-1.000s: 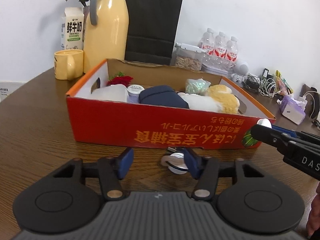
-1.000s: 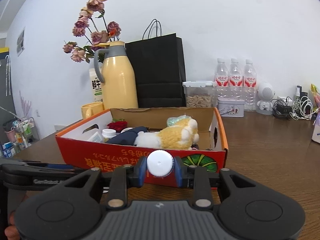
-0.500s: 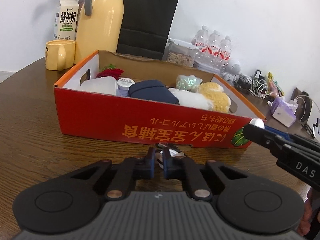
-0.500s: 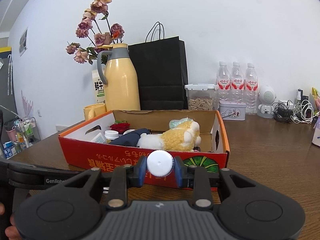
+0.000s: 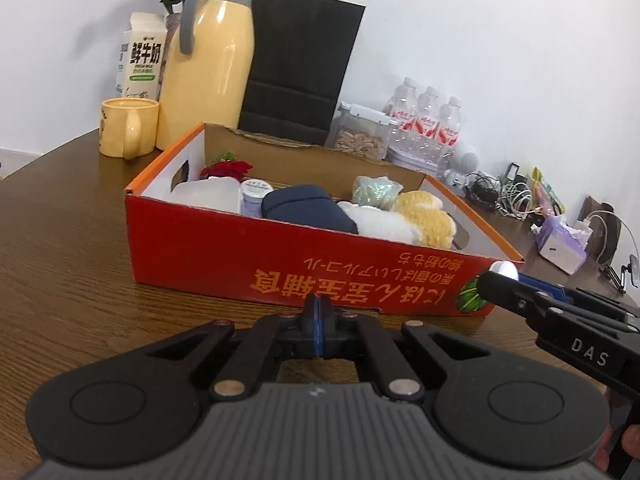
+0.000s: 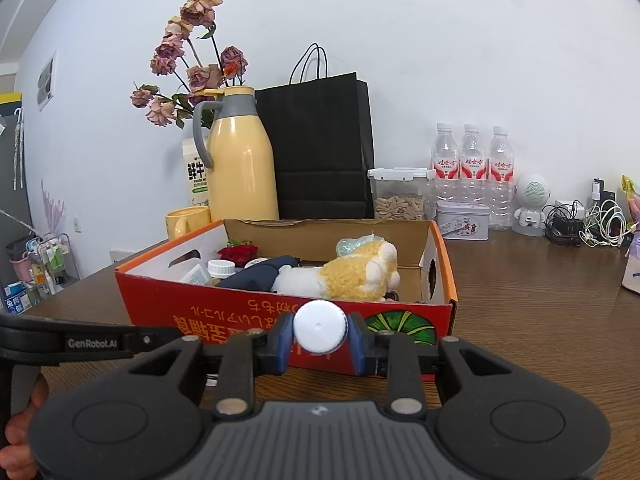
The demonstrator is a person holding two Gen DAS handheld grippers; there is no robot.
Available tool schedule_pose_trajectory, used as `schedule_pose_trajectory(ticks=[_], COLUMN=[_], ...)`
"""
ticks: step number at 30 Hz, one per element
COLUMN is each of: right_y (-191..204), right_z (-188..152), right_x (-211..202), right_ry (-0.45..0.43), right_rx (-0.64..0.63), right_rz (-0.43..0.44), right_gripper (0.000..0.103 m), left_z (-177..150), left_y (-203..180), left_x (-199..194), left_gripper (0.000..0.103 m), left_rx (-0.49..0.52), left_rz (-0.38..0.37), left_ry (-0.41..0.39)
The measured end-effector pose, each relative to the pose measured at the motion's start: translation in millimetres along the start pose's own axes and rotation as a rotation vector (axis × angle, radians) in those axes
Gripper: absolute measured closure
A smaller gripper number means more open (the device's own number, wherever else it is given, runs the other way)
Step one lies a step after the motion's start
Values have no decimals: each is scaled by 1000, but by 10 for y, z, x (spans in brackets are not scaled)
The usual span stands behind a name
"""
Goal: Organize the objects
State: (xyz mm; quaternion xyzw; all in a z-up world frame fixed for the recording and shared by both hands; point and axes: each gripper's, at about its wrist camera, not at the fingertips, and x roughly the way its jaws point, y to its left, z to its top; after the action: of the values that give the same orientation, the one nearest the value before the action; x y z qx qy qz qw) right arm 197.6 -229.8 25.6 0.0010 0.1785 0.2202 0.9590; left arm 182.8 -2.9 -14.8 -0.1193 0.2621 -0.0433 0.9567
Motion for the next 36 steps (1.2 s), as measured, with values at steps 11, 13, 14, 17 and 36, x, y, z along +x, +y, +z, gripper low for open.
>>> schedule_pose_trajectory(ticks=[11, 13, 14, 17, 36], right_y=[30, 31, 32, 34, 23], right_z=[6, 7, 7, 10, 1], right_x=[2, 1, 1, 1, 14], right_ry=[1, -1, -1, -1, 6], right_rx=[-12, -13, -13, -12, -7], right_rz=[5, 7, 7, 7, 6], right_gripper=[75, 75, 75, 75, 75], left_z=[29, 22, 18, 5, -22], left_y=[41, 48, 50, 42, -92], left_x=[229, 212, 191, 147, -69], left_gripper=[87, 93, 94, 96, 96], left_rx=[-49, -49, -49, -52, 134], left_rz=[-10, -28, -32, -39, 132], left_ry=[115, 110, 97, 74, -26])
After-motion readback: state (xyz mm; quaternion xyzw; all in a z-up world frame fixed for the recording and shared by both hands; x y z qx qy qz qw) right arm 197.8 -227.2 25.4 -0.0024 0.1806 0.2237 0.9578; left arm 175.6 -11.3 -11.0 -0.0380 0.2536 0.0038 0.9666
